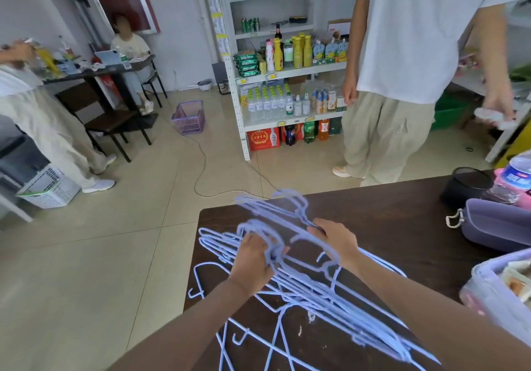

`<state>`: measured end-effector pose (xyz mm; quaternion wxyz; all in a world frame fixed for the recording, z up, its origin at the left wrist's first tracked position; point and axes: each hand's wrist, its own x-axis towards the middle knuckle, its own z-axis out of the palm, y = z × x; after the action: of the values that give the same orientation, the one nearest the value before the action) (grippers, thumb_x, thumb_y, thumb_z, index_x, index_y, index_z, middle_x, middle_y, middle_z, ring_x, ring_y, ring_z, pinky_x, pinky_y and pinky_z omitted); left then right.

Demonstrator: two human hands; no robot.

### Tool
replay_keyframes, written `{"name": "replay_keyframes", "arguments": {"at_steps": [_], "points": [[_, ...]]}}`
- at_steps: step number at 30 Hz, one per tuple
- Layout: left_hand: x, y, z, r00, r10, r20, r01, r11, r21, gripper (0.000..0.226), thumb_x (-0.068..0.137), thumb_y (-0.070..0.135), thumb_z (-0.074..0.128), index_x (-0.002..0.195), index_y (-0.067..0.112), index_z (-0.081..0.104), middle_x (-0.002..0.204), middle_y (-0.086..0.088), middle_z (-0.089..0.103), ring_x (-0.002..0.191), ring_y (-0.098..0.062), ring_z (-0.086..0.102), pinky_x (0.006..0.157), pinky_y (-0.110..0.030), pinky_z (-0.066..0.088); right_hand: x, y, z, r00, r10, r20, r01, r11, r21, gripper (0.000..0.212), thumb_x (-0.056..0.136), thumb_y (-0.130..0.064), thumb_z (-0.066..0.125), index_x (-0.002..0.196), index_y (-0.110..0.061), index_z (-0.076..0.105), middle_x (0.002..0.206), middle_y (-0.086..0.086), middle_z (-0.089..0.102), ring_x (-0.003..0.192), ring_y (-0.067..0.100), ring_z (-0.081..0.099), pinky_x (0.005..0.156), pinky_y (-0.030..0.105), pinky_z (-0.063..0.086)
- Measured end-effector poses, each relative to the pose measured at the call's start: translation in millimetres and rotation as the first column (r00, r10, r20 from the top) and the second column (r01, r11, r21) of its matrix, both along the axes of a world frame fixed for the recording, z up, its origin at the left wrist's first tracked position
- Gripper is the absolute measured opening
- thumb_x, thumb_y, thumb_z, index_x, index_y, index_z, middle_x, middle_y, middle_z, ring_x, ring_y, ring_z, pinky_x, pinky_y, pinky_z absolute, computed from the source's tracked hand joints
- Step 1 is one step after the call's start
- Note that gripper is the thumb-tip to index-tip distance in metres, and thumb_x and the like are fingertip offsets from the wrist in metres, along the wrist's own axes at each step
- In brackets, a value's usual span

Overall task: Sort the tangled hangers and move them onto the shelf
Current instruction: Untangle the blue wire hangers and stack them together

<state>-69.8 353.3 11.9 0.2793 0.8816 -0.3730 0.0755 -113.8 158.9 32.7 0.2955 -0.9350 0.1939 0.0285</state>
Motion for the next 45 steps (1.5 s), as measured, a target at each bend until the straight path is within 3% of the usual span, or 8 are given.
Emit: {"name": "replay_keyframes", "arguments": {"at_steps": [7,15,19,24,27,33,41,45], "points": [[5,-11,32,0.928,-0.118,0.353,0.012,0.958,0.287,0.054,0.097,0.035,0.035,0.052,0.023,0.062,0.047,0.007,0.057,0.046,-0.013,0.057,0.063,-0.022,0.029,12,-6,17,0.958,-0.16,0.236,0.102,0.965,0.242,0.03,0.096,-0.025,0.047,0.072,-0.011,0.058,0.065,0.006,0.057,0.077,0.028,0.056,0.073,0.033,0.04],[-1,-4,18,0.999,-0.027,0.022,0.025,0.995,0.096,0.051,0.096,0.043,0.04,0.057,0.018,0.061,0.05,0.003,0.058,0.065,-0.007,0.045,0.073,-0.021,0.036,-5,-22,32,0.999,-0.004,0.054,-0.04,0.597,0.802,0.038,0.1,-0.018,0.036,0.067,-0.008,0.053,0.044,-0.001,0.033,0.025,0.002,0.019,0.028,0.012,0.015],[-7,-9,42,0.928,0.144,-0.345,-0.134,0.99,0.053,0.036,0.083,-0.01,0.056,0.118,-0.005,0.052,0.113,-0.017,0.057,0.097,-0.02,0.056,0.079,-0.008,0.041,-15,-17,30,0.99,0.135,0.05,-0.116,0.543,0.832,0.036,0.099,-0.013,0.038,0.07,-0.008,0.059,0.046,-0.005,0.052,0.033,0.004,0.04,0.036,0.016,0.032],[-4,-12,41,0.921,0.16,-0.355,-0.128,0.986,0.111,0.07,0.087,0.011,0.061,0.145,0.001,0.024,0.152,-0.016,0.023,0.14,-0.029,0.026,0.116,-0.036,0.026,-19,-9,25,0.961,0.272,-0.048,-0.135,0.613,0.779,0.029,0.097,-0.016,0.045,0.079,-0.016,0.067,0.086,0.0,0.067,0.077,0.011,0.067,0.073,0.025,0.057],[6,-8,27,0.968,0.1,-0.232,-0.063,0.985,0.159,0.061,0.086,0.044,0.054,0.139,0.016,0.041,0.144,-0.002,0.038,0.134,-0.018,0.031,0.115,-0.034,0.03,-24,-5,22,0.936,0.336,-0.105,-0.124,0.593,0.796,0.039,0.097,-0.018,0.045,0.071,-0.031,0.071,0.095,-0.005,0.069,0.085,0.014,0.067,0.081,0.033,0.056],[10,-8,13,0.973,0.101,-0.207,-0.053,0.972,0.229,0.026,0.089,0.012,0.051,0.109,0.007,0.067,0.107,-0.01,0.071,0.106,-0.026,0.061,0.109,-0.024,0.02,-24,7,23,0.904,0.405,-0.136,-0.123,0.552,0.825,0.026,0.098,-0.029,0.042,0.107,-0.021,0.065,0.114,0.008,0.067,0.089,0.02,0.068,0.085,0.035,0.056],[6,-10,31,0.91,0.304,-0.281,-0.186,0.906,0.379,0.035,0.087,0.02,0.051,0.054,0.024,0.039,0.072,-0.007,0.064,0.076,-0.031,0.061,0.061,-0.03,0.04,-17,-14,35,0.87,0.479,-0.117,-0.063,0.344,0.937,0.059,0.072,-0.056,0.045,0.116,-0.019,0.061,0.105,0.004,0.068,0.085,0.021,0.069,0.068,0.032,0.06],[4,-12,41,0.895,0.352,-0.274,-0.207,0.872,0.443,0.04,0.088,0.028,0.049,0.052,0.023,0.034,0.062,-0.001,0.056,0.076,-0.031,0.062,0.063,-0.026,0.038,-22,-22,47,0.831,0.533,-0.158,-0.212,0.567,0.796,0.042,0.088,-0.043,0.048,0.125,-0.023,0.048,0.105,-0.001,0.066,0.083,0.016,0.068,0.076,0.027,0.057]]}}
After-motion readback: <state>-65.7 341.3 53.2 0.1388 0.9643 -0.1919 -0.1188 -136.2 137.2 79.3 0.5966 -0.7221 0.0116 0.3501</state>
